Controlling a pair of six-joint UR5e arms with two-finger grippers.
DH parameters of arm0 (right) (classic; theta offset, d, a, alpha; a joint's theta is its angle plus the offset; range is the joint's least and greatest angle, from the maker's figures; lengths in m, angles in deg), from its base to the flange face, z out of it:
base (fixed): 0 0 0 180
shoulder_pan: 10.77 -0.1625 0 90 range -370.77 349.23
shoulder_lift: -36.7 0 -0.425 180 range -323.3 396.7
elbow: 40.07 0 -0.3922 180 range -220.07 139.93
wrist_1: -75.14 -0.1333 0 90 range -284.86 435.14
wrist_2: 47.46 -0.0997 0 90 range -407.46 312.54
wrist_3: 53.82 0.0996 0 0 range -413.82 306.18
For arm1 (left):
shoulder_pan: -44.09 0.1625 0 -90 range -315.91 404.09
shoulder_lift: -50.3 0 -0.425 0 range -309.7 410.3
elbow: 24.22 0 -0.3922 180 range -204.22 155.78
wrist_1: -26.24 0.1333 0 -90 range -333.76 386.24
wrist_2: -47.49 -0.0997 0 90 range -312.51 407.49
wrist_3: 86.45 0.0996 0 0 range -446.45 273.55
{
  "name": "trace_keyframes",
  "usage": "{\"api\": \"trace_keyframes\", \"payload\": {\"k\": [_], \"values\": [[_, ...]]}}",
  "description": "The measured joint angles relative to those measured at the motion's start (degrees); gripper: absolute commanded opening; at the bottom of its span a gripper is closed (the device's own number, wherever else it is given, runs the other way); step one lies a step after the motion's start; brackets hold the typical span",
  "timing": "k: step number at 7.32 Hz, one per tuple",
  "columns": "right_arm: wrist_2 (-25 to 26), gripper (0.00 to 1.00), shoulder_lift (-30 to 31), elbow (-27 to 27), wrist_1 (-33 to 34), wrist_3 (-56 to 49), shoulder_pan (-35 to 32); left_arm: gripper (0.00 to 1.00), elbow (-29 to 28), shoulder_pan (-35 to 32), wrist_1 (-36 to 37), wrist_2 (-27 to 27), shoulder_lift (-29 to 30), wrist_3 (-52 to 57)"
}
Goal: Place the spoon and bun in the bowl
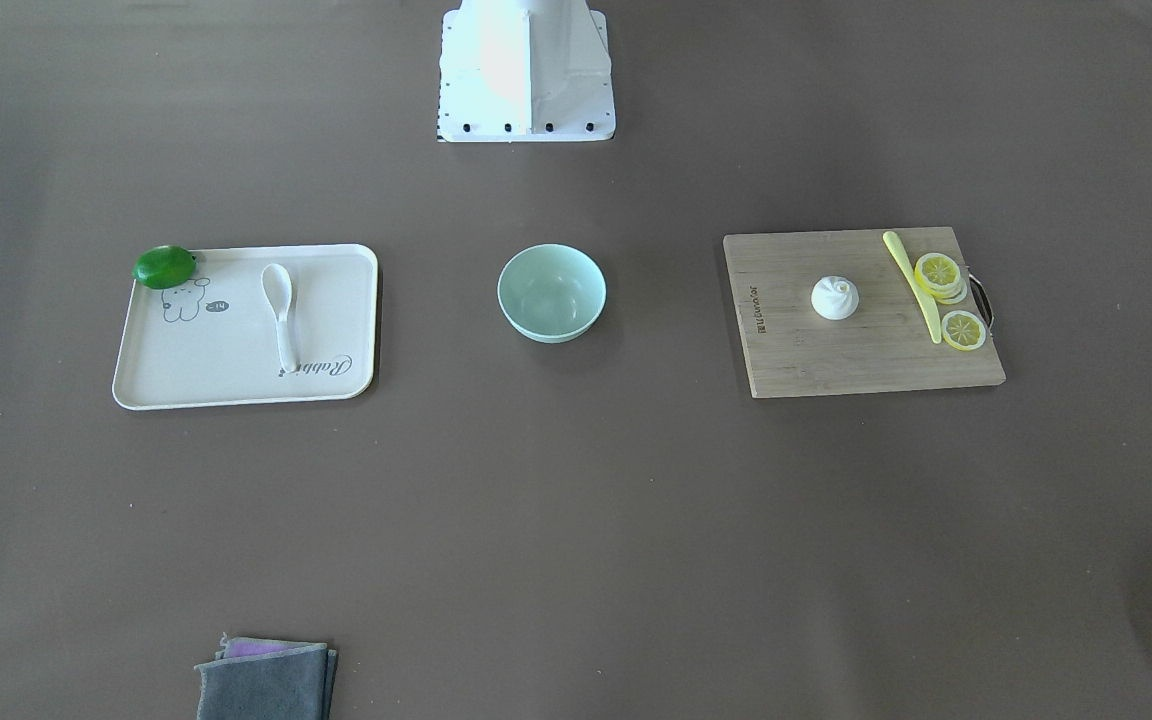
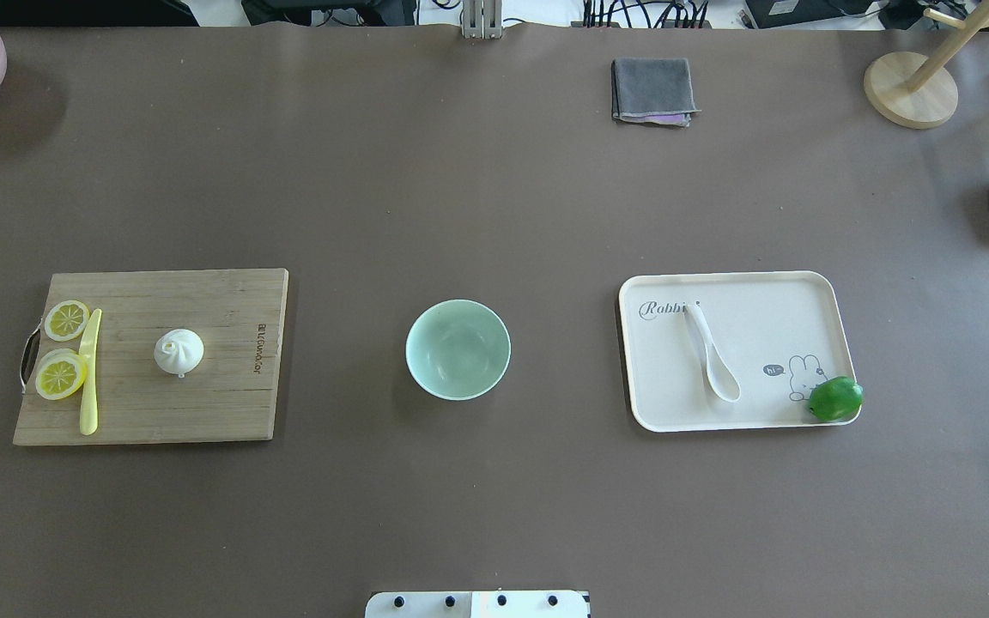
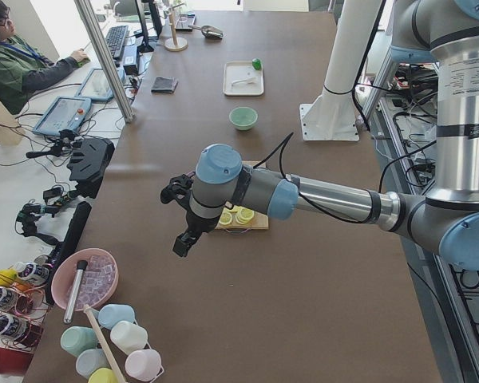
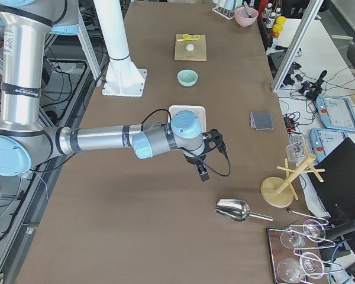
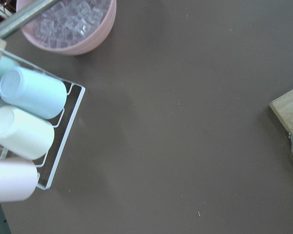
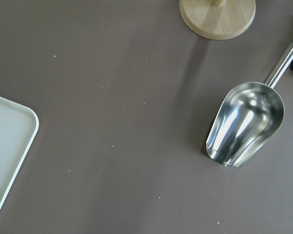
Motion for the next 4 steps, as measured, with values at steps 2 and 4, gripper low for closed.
{"api": "trace_keyframes", "payload": {"k": [2, 4], "values": [[0.08, 0.99, -2.38, 0.25, -1.96, 3.89, 3.74, 0.99, -1.98, 0.11, -7.4, 6.5, -0.18, -4.23], [0.99, 0.99, -5.52, 2.16, -2.63, 16.35, 10.72, 0.99, -3.85, 1.38, -14.22, 12.48, -1.01, -7.55]]}}
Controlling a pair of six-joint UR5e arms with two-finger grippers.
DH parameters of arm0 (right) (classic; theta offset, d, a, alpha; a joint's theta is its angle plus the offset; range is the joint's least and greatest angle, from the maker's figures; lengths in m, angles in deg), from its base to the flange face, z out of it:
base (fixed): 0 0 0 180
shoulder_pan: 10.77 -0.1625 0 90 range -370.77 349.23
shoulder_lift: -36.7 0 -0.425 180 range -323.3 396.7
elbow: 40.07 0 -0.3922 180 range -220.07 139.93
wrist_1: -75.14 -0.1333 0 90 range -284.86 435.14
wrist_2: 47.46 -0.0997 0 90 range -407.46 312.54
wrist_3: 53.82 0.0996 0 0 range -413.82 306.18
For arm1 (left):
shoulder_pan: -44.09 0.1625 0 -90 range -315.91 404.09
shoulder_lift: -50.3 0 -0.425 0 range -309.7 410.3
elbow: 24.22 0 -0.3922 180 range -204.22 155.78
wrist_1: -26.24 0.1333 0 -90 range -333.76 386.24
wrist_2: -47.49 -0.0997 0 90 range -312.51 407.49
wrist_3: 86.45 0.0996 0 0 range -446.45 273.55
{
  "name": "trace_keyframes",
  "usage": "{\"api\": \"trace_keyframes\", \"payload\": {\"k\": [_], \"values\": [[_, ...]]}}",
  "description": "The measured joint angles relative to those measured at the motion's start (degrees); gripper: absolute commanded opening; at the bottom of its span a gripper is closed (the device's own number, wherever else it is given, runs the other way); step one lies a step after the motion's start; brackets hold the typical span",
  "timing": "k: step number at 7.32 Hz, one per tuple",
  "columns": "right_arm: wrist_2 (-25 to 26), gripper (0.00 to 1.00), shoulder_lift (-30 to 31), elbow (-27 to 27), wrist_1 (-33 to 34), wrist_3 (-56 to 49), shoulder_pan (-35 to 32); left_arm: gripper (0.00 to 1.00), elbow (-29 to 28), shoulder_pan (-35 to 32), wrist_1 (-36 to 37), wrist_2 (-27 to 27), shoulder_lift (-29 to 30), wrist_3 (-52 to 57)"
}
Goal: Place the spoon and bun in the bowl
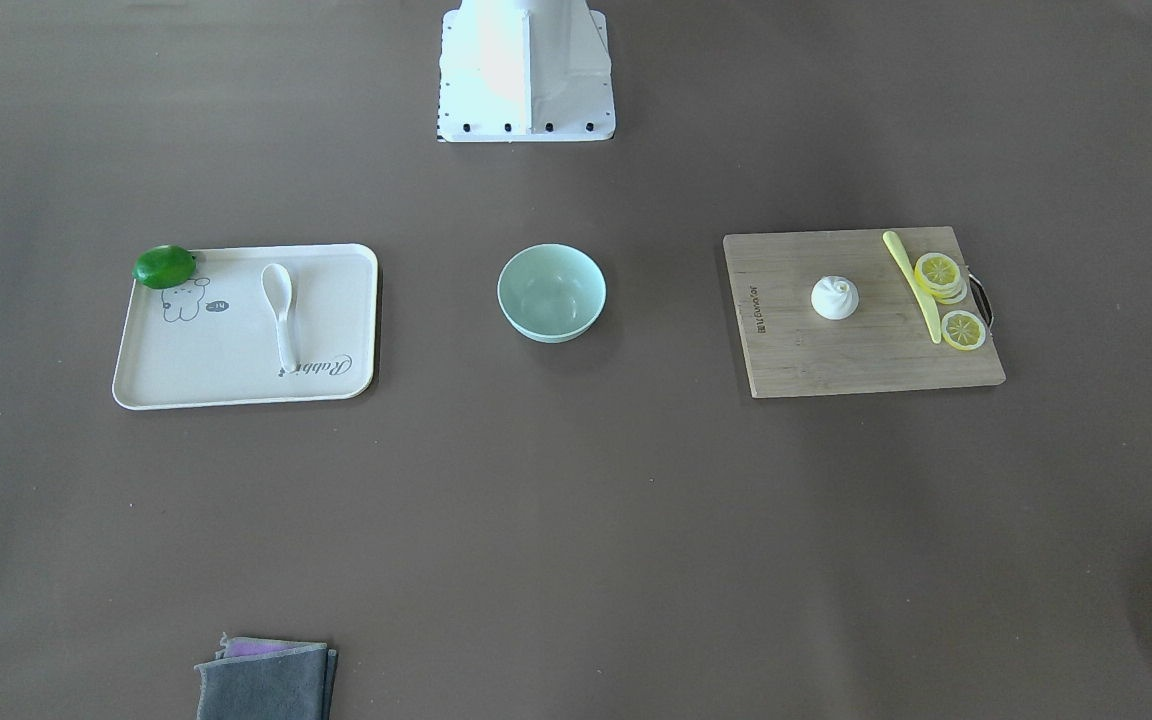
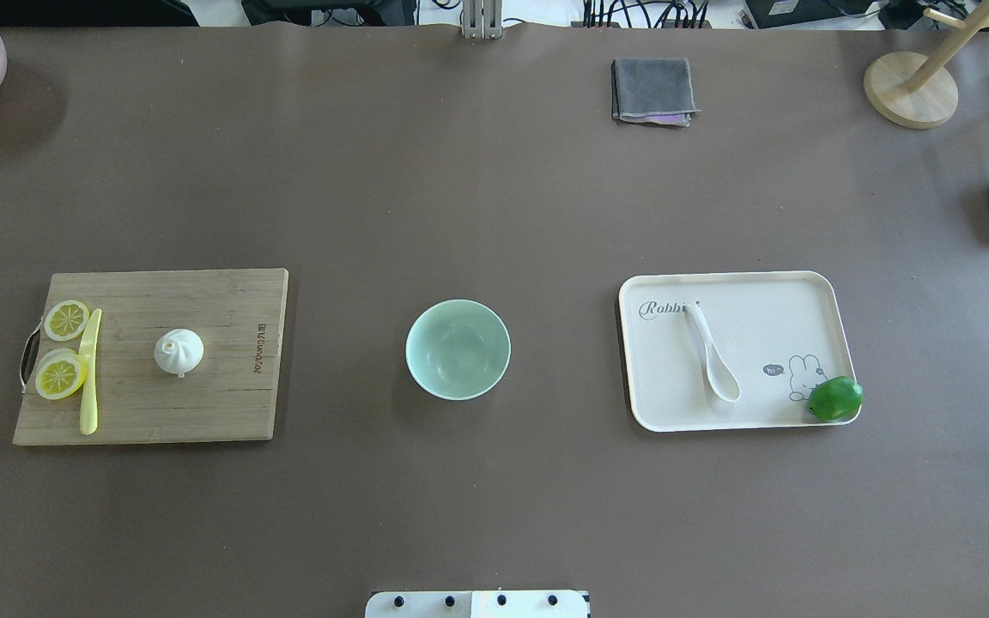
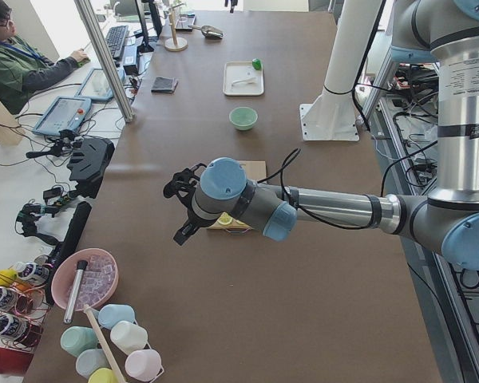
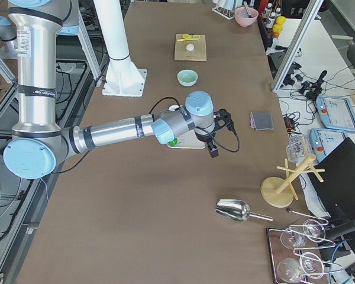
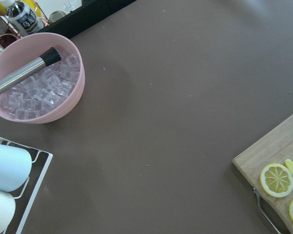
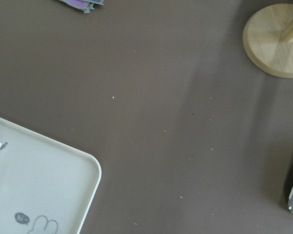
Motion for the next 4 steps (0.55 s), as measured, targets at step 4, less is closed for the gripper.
{"api": "trace_keyframes", "payload": {"k": [4], "values": [[16.95, 0.99, -2.88, 5.25, -3.21, 22.79, 20.69, 0.99, -0.67, 9.27, -5.79, 1.25, 1.48, -11.29]]}}
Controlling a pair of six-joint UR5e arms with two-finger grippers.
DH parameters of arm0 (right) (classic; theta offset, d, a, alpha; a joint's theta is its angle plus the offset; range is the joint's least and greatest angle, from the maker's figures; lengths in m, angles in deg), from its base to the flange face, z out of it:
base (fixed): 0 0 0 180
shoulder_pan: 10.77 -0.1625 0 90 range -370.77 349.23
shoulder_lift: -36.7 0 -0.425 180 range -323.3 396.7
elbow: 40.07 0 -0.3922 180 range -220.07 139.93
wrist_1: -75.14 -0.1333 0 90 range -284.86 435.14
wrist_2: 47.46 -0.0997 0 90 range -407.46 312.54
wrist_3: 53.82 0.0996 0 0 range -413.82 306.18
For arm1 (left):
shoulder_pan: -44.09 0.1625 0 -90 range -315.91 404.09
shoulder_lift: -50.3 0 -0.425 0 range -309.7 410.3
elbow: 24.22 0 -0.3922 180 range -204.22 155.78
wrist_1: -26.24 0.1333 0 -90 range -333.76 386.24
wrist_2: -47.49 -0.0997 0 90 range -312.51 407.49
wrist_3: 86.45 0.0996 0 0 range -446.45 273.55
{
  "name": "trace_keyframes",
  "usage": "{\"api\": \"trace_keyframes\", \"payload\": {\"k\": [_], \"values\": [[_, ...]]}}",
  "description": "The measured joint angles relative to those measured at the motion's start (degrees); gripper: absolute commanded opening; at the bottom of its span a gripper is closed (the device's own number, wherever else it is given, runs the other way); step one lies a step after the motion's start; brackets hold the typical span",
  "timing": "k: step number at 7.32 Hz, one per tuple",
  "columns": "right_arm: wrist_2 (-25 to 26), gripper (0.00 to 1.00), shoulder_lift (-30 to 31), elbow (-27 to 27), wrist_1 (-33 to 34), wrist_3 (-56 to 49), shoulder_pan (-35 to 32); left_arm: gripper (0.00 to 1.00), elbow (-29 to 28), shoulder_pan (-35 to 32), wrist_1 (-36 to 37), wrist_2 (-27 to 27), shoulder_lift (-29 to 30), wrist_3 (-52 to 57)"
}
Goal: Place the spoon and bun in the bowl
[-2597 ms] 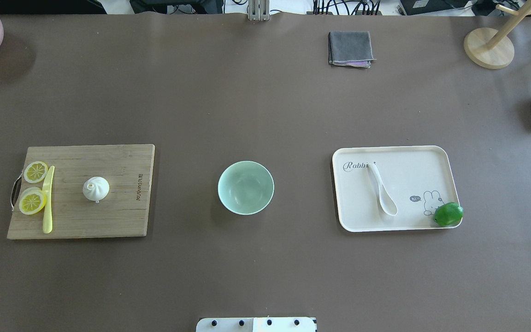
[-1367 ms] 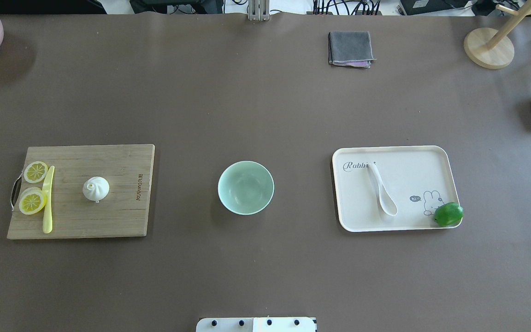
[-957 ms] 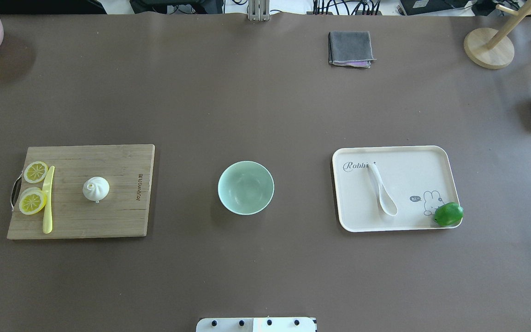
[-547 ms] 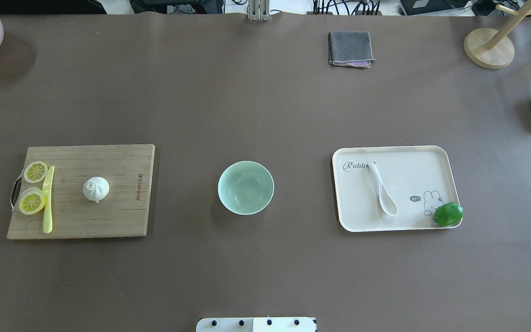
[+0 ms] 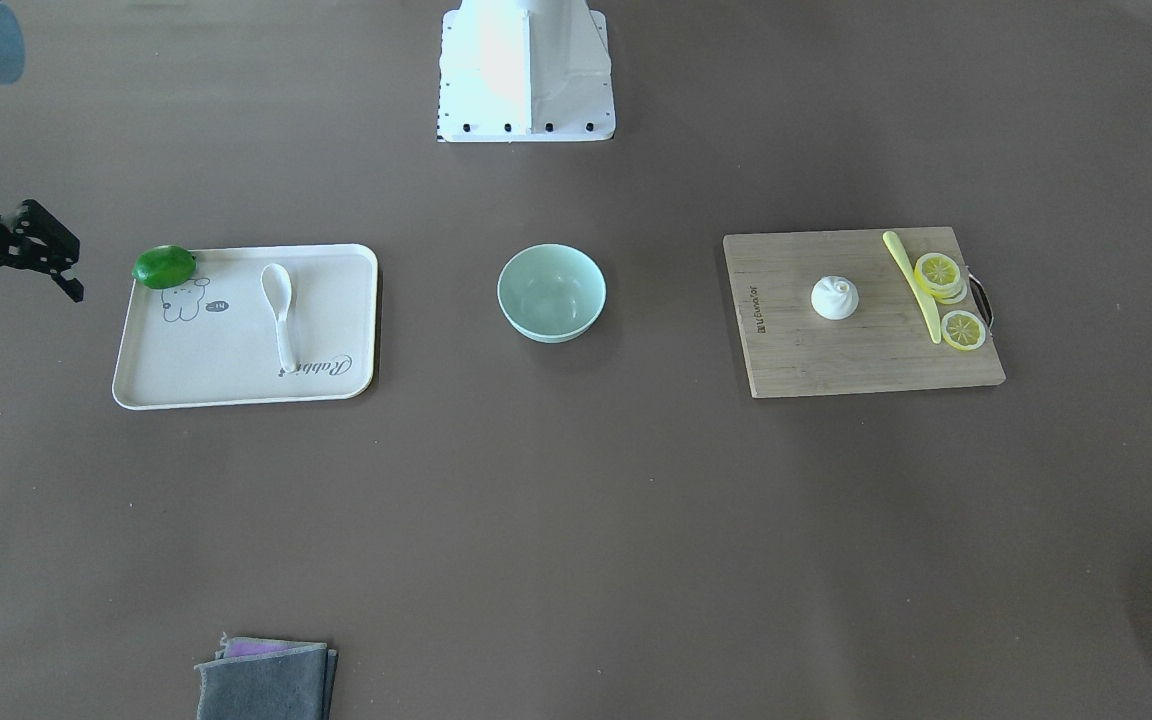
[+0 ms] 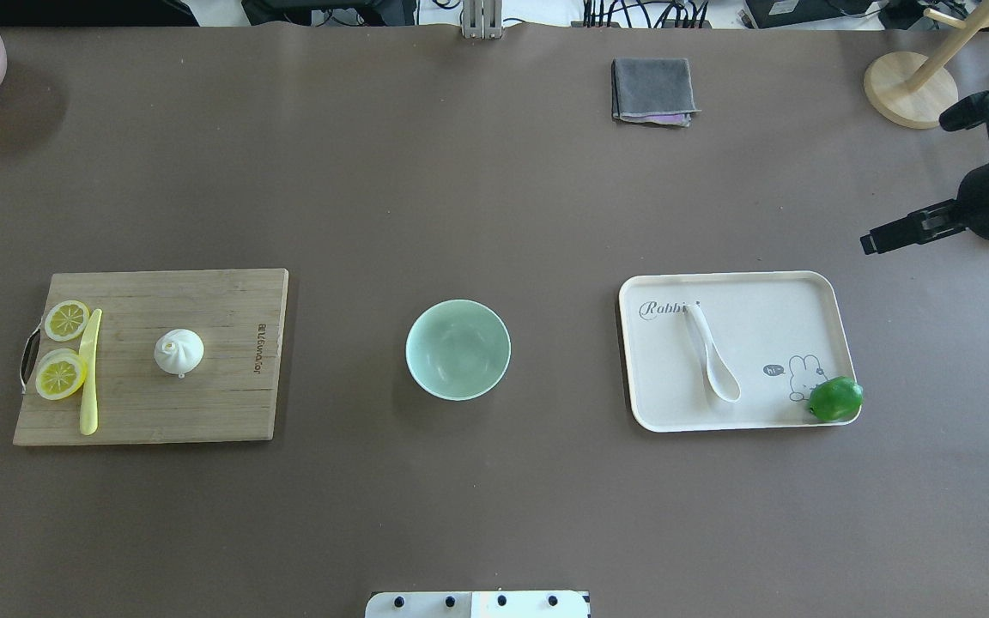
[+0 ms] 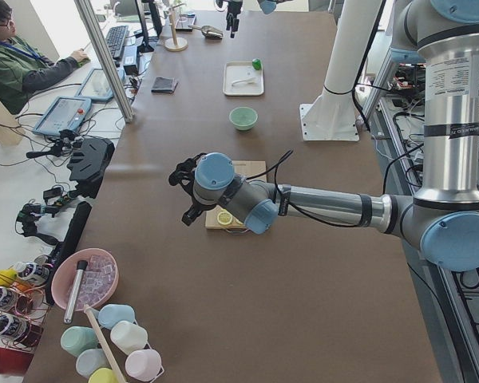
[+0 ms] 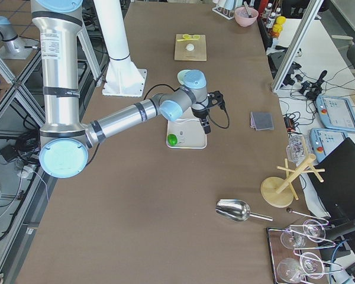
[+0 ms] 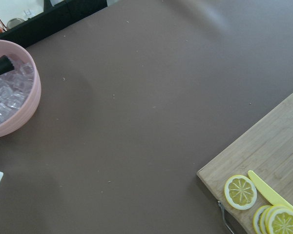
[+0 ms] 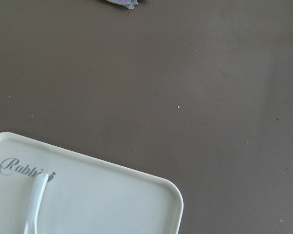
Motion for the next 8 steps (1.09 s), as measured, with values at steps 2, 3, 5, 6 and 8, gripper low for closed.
{"api": "trace_keyframes", "payload": {"k": [2, 3, 5, 6, 8], "values": [[10.18, 0.95, -1.35, -0.62, -2.05, 5.92, 11.11, 0.99, -0.02, 1.28, -2.92, -0.23, 0.14, -3.6], [14.25, 0.9, -3.26, -1.56, -2.27, 9.15, 15.99, 0.99, -0.01, 1.42, -3.45, -0.29, 0.16, -4.11], [20.35, 0.73, -7.69, -5.28, -2.37, 13.43, 22.97, 0.99, 0.05, 1.47, -3.76, -0.28, 0.17, -4.35], [21.67, 0.68, -9.0, -6.88, -2.38, 14.17, 24.51, 0.99, 0.06, 1.48, -3.79, -0.28, 0.17, -4.36], [22.36, 0.59, -9.68, -8.63, -2.39, 14.17, 25.58, 0.99, 0.02, 1.48, -3.81, -0.33, 0.16, -4.36]]}}
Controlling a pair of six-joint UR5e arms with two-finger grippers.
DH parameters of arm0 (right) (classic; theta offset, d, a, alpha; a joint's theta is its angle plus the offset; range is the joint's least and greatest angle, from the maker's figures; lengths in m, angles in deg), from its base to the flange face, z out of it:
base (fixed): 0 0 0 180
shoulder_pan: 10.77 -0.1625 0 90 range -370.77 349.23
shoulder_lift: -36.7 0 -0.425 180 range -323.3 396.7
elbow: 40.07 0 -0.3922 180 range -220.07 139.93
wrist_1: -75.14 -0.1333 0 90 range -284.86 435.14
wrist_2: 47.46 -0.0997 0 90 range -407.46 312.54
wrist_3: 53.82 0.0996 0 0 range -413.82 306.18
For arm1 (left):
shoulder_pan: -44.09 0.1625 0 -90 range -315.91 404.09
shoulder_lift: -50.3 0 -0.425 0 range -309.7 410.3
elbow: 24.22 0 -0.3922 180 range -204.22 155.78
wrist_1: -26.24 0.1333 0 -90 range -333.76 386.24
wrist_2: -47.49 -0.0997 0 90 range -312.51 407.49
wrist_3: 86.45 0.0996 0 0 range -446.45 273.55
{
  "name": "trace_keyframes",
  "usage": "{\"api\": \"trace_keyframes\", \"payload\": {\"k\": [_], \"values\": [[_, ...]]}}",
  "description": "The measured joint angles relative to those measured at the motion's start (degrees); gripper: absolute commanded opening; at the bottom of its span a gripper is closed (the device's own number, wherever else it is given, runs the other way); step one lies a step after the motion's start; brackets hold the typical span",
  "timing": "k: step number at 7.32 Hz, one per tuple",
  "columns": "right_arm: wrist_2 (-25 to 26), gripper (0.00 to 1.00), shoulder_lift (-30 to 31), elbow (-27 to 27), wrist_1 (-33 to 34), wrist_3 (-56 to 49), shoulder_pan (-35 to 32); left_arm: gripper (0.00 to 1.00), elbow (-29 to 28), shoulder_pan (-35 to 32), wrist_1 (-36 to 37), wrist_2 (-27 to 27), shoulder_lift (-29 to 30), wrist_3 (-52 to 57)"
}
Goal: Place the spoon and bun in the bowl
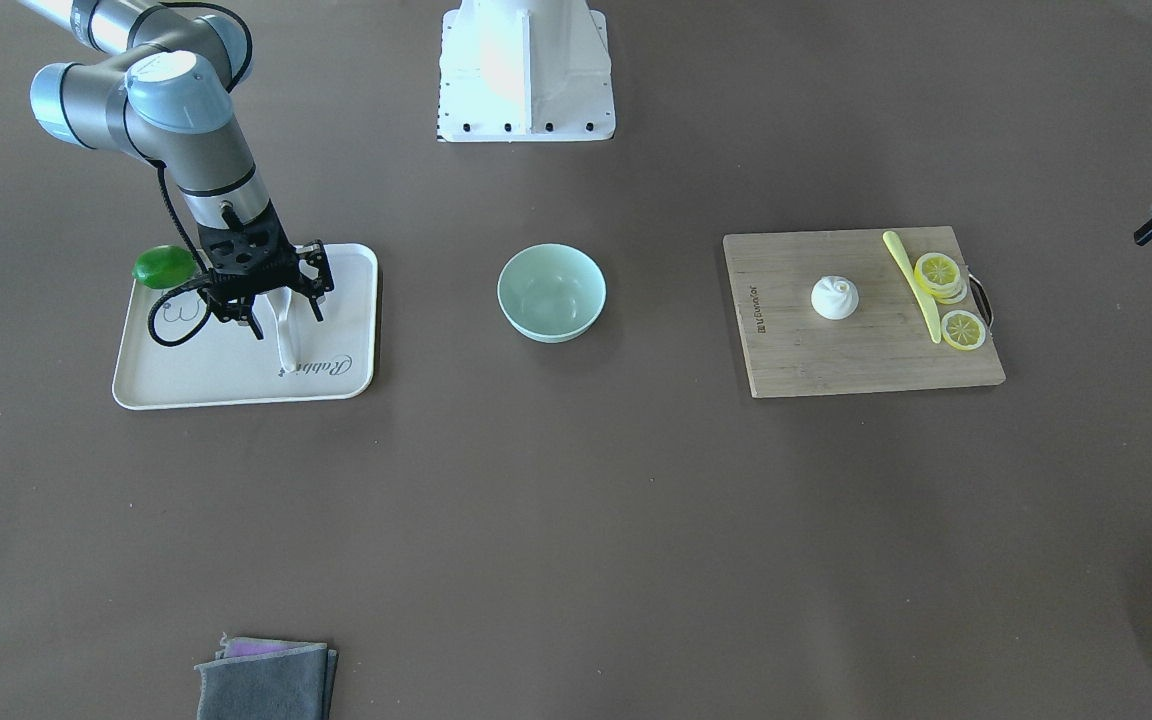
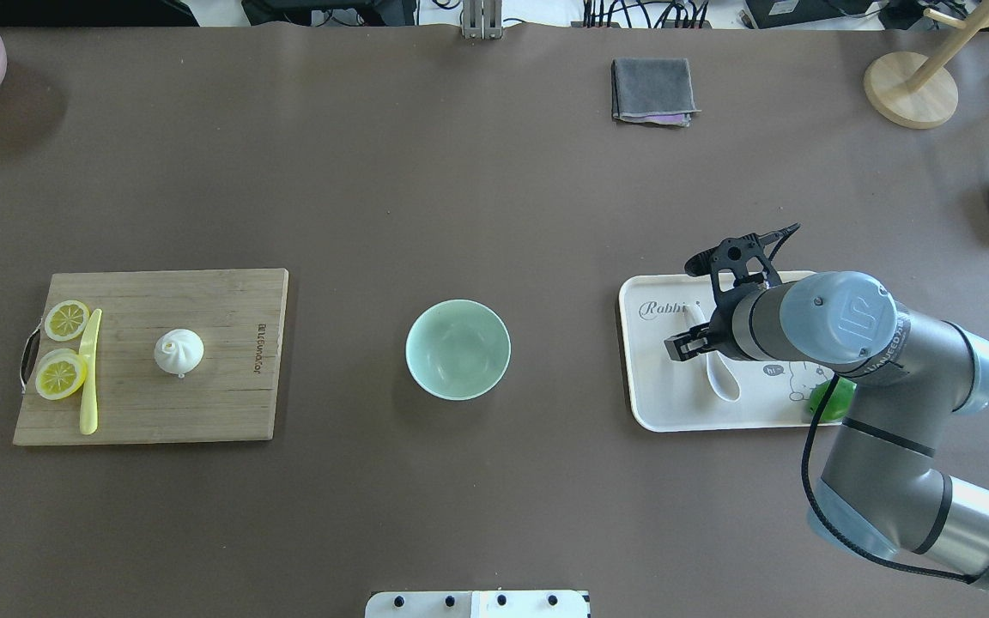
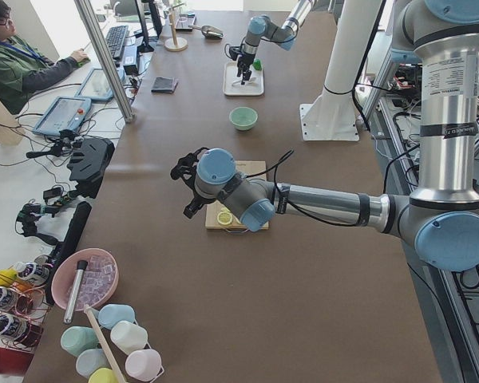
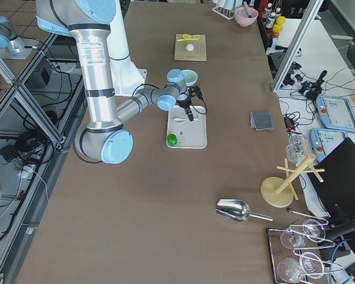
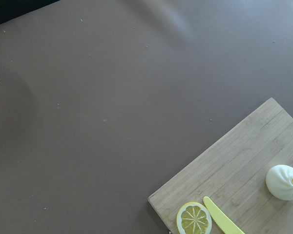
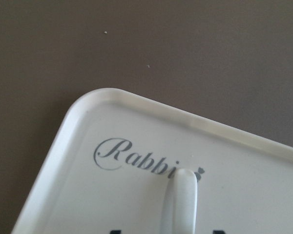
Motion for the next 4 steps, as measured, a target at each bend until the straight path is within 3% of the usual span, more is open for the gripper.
{"api": "trace_keyframes", "payload": {"k": [2, 3, 4], "values": [[0.06, 0.41, -0.09, -1.09, -0.02, -0.14, 0.09, 0.99, -0.03, 0.0, 0.0, -0.03, -0.06, 0.0], [0.03, 0.0, -0.08, -1.24, -0.02, -0.06, 0.08, 0.99, -0.06, 0.0, 0.0, -0.03, -0.07, 0.0], [0.01, 0.0, -0.08, -1.17, -0.01, 0.18, 0.05, 0.99, -0.08, 0.0, 0.0, -0.03, -0.06, 0.0]]}}
